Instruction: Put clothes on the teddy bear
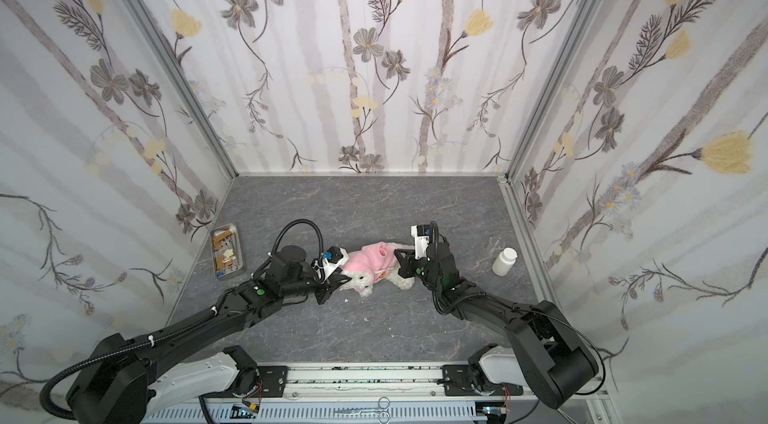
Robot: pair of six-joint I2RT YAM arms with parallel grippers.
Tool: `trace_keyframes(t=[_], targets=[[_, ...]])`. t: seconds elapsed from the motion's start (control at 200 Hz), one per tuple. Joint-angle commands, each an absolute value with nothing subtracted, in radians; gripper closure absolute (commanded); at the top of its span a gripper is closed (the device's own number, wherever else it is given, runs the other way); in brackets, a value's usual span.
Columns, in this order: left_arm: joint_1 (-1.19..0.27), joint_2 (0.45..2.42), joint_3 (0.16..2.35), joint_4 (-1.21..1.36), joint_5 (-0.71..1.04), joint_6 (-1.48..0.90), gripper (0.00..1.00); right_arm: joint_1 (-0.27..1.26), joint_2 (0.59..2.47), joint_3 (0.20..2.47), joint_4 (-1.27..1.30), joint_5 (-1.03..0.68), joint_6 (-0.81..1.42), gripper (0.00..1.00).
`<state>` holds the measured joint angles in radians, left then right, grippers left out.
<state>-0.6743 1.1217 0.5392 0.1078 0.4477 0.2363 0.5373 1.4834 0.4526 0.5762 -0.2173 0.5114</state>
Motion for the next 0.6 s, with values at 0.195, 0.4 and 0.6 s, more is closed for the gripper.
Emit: trace_keyframes(t=[0.195, 0.4, 0.6], targets=[[-0.675, 1.153, 0.577, 0.107, 0.405, 0.061, 0.73, 0.572, 1.551, 0.468, 0.562, -0.225, 0.448, 1.0], [-0.675, 1.221, 0.629, 0.109, 0.328, 0.0, 0.8, 0.585, 1.551, 0.456, 0.581, -0.237, 0.446, 1.0], [-0.677, 1.216, 0.619, 0.109, 0.314, 0.054, 1.0, 0.57, 1.519, 0.446, 0.528, -0.174, 0.451, 1.0]])
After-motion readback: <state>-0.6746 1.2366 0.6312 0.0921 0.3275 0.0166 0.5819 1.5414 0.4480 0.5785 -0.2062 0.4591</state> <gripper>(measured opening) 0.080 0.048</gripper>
